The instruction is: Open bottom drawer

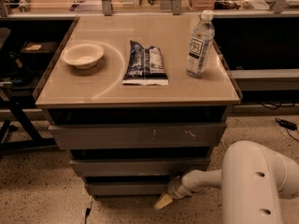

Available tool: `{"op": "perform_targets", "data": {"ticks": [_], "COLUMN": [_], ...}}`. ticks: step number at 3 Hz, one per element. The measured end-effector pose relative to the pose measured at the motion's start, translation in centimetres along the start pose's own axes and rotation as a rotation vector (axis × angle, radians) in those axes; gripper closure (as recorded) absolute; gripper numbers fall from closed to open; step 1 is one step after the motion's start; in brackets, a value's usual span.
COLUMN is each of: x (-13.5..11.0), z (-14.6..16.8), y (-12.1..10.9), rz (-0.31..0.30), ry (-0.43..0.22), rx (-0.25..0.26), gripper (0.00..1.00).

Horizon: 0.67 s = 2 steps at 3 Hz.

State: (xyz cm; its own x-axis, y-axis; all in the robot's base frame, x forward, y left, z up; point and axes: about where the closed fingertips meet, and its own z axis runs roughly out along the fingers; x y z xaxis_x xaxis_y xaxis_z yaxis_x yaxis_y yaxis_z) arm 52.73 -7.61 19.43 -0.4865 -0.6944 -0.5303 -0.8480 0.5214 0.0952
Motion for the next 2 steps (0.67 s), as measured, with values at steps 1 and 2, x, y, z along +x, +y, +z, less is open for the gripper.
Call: {"op": "perform_targets", "data": {"ticks": [1,2], "x": [1.26,1.9], "z": [0.9,0.75], "y": [0.38,1.12], "rz": [0.0,0.011], "ry": [0.011,0.018], "rx": [-0.032,-0.06], "gripper": [0.0,0.0]}}
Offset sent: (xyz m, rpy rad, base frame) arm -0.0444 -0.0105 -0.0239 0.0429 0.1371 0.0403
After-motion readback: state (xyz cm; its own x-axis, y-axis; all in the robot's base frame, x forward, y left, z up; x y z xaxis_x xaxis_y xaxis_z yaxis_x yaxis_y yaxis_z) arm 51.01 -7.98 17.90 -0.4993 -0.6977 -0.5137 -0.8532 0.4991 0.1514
